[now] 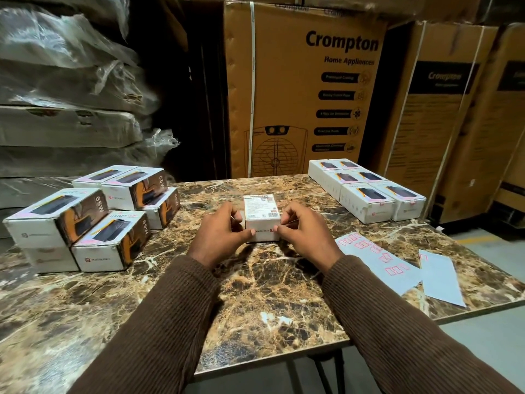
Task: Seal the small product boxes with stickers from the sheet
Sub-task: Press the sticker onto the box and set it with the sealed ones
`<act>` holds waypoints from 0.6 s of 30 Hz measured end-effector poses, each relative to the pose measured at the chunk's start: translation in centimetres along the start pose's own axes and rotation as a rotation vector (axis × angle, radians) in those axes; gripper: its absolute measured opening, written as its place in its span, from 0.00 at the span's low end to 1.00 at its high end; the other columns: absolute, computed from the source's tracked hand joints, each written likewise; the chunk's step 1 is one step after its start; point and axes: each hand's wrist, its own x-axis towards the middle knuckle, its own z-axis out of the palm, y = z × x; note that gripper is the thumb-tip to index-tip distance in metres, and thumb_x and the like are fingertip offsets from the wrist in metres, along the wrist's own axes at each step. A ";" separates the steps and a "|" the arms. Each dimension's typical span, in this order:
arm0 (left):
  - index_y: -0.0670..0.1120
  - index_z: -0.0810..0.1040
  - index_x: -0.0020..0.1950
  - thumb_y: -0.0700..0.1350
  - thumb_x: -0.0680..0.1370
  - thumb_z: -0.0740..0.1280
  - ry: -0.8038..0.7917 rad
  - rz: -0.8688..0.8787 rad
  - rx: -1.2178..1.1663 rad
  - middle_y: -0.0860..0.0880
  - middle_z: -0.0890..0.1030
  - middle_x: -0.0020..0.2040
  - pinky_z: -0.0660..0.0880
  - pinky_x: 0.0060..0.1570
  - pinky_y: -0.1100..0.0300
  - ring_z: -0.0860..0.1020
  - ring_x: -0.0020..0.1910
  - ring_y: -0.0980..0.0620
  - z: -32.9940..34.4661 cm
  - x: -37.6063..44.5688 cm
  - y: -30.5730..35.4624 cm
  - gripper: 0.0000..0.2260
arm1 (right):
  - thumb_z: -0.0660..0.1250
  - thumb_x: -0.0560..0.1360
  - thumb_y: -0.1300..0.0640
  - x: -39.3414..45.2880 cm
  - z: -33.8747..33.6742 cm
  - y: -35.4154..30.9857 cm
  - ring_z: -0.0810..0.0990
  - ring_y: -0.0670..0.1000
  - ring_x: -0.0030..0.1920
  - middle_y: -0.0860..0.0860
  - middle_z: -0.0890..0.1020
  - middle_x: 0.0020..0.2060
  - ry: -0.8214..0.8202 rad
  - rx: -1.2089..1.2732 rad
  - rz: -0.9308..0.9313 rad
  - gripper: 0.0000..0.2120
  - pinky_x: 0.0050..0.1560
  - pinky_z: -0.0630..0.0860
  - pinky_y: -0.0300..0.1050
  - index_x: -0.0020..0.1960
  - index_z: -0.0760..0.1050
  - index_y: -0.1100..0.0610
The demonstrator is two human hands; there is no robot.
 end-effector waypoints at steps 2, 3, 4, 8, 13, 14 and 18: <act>0.47 0.73 0.51 0.44 0.78 0.75 0.031 0.030 0.023 0.49 0.80 0.56 0.83 0.53 0.55 0.80 0.58 0.48 0.1 0.0 0.0 0.11 | 0.71 0.80 0.62 0.0 0.1 -0.1 0.82 0.46 0.49 0.51 0.81 0.52 0.000 0.012 -0.012 0.06 0.34 0.78 0.32 0.50 0.74 0.57; 0.47 0.74 0.50 0.43 0.78 0.75 0.058 0.044 0.014 0.50 0.80 0.55 0.83 0.50 0.58 0.80 0.57 0.49 0.1 0.1 0.0 0.09 | 0.72 0.80 0.61 0.0 0.1 -0.2 0.82 0.47 0.51 0.51 0.81 0.54 0.002 0.025 -0.024 0.06 0.36 0.79 0.34 0.51 0.75 0.56; 0.47 0.75 0.49 0.43 0.78 0.75 0.092 0.062 -0.002 0.51 0.81 0.53 0.81 0.47 0.61 0.80 0.56 0.51 0.0 0.1 0.2 0.08 | 0.72 0.80 0.61 0.0 0.1 -0.3 0.82 0.46 0.54 0.50 0.81 0.55 0.014 0.029 -0.049 0.06 0.39 0.79 0.34 0.51 0.75 0.54; 0.50 0.77 0.53 0.44 0.80 0.73 0.241 0.171 -0.106 0.55 0.82 0.51 0.82 0.49 0.61 0.81 0.51 0.59 -0.5 0.0 1.2 0.06 | 0.71 0.80 0.59 0.2 -0.2 -0.7 0.79 0.39 0.57 0.45 0.81 0.58 0.098 0.110 -0.186 0.09 0.47 0.77 0.29 0.58 0.78 0.50; 0.49 0.79 0.58 0.46 0.81 0.73 0.321 0.291 -0.200 0.56 0.83 0.52 0.82 0.46 0.63 0.81 0.52 0.62 -0.8 -0.6 2.5 0.07 | 0.70 0.80 0.61 0.2 -0.7 -0.9 0.79 0.39 0.60 0.45 0.80 0.61 0.218 0.120 -0.307 0.14 0.54 0.79 0.32 0.65 0.78 0.51; 0.49 0.79 0.58 0.46 0.81 0.73 0.330 0.303 -0.208 0.57 0.83 0.51 0.81 0.45 0.65 0.81 0.51 0.63 -0.7 -0.8 2.7 0.07 | 0.69 0.81 0.61 0.2 -0.7 -0.9 0.79 0.40 0.59 0.45 0.80 0.60 0.234 0.123 -0.316 0.14 0.54 0.80 0.33 0.65 0.79 0.52; 0.51 0.78 0.55 0.48 0.82 0.72 0.378 0.336 -0.171 0.59 0.82 0.46 0.82 0.41 0.63 0.81 0.48 0.64 -0.6 -1.1 3.1 0.05 | 0.68 0.81 0.61 0.2 -0.8 -1.0 0.79 0.40 0.57 0.46 0.80 0.59 0.267 0.141 -0.311 0.12 0.51 0.80 0.34 0.63 0.80 0.53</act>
